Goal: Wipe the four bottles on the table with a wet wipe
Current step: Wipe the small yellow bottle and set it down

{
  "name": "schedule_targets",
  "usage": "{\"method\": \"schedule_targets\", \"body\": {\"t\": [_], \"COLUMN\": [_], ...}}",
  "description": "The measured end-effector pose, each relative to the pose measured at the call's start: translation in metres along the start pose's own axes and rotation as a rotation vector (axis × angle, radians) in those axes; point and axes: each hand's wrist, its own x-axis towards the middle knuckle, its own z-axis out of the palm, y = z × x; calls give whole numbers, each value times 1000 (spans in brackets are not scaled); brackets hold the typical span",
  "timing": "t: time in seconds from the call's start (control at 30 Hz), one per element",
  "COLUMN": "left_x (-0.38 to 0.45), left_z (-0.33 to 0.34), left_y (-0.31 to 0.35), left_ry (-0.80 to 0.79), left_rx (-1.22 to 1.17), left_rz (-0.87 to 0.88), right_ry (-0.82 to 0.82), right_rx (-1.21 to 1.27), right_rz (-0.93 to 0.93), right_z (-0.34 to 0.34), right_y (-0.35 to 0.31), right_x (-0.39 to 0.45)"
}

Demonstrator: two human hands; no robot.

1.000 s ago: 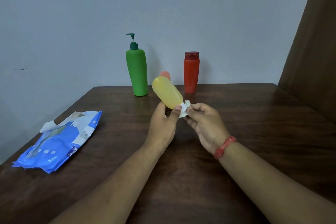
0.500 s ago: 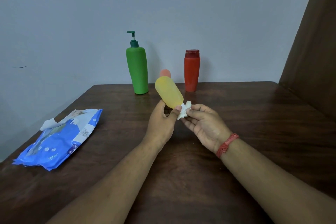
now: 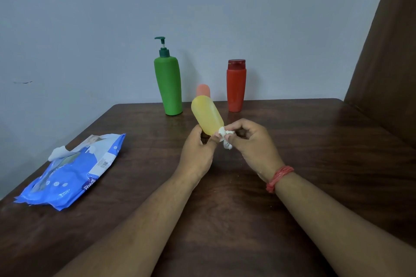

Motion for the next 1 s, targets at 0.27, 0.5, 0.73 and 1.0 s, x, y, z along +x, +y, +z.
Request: {"method": "schedule_targets", "body": {"t": [0.27, 0.5, 0.73, 1.0], "left_x": [-1, -1, 2, 14], "left_z": [3, 1, 1, 18], "left_y": [1, -2, -4, -10], "left_ry": [-36, -73, -41, -61], "left_rx": [82, 107, 175, 388], "left_rz": [60, 48, 49, 35], "right_ry": [59, -10, 46, 398], "right_rx": [-3, 33, 13, 219], "right_rz": [42, 56, 70, 170], "right_z": [-4, -9, -24, -61], "right_y": [5, 2, 6, 26], "right_x": [3, 4, 14, 31]}}
